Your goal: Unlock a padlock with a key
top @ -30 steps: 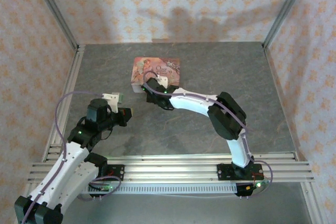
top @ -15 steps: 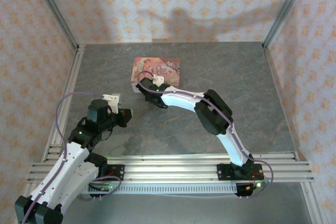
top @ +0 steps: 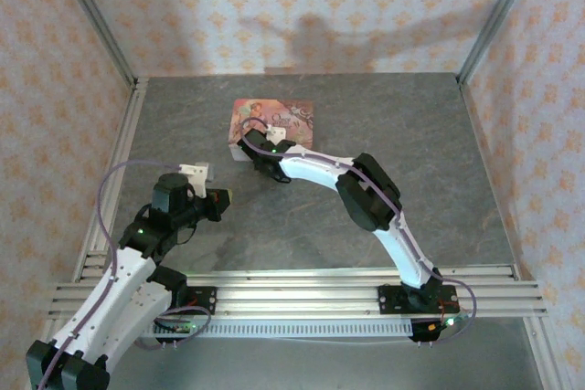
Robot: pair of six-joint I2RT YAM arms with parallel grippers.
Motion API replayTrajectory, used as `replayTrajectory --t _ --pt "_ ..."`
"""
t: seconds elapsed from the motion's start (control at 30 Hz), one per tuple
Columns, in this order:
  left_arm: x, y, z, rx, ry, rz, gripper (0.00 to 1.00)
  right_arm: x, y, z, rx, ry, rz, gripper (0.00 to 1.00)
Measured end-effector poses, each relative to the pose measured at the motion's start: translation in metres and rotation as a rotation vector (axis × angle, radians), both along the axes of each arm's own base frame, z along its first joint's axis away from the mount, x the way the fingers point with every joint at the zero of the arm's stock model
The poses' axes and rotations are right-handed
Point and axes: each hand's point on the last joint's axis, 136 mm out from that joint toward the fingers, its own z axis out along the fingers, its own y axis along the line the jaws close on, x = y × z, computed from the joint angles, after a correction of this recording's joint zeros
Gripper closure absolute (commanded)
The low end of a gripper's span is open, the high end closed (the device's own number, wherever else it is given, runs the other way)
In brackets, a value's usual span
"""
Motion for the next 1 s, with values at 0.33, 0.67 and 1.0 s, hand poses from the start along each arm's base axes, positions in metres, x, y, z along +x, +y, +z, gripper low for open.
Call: replayTrajectory --t 0.33,0.67,1.0 --pt "0.002 -0.008 0.004 -0.036 -0.029 -0.033 1.0 0.0 0.0 0.001 -0.008 -0.003 0.01 0.89" --pt "0.004 -0.019 -0.007 -0.06 0.008 -0.088 1.0 -0.012 -0.006 0.004 0.006 0.057 0.092 1.0" --pt "0.013 -0.04 -0.048 -0.075 0.07 -0.167 1.0 -0.032 -0.013 0.021 0.129 0.19 0.218 1.0"
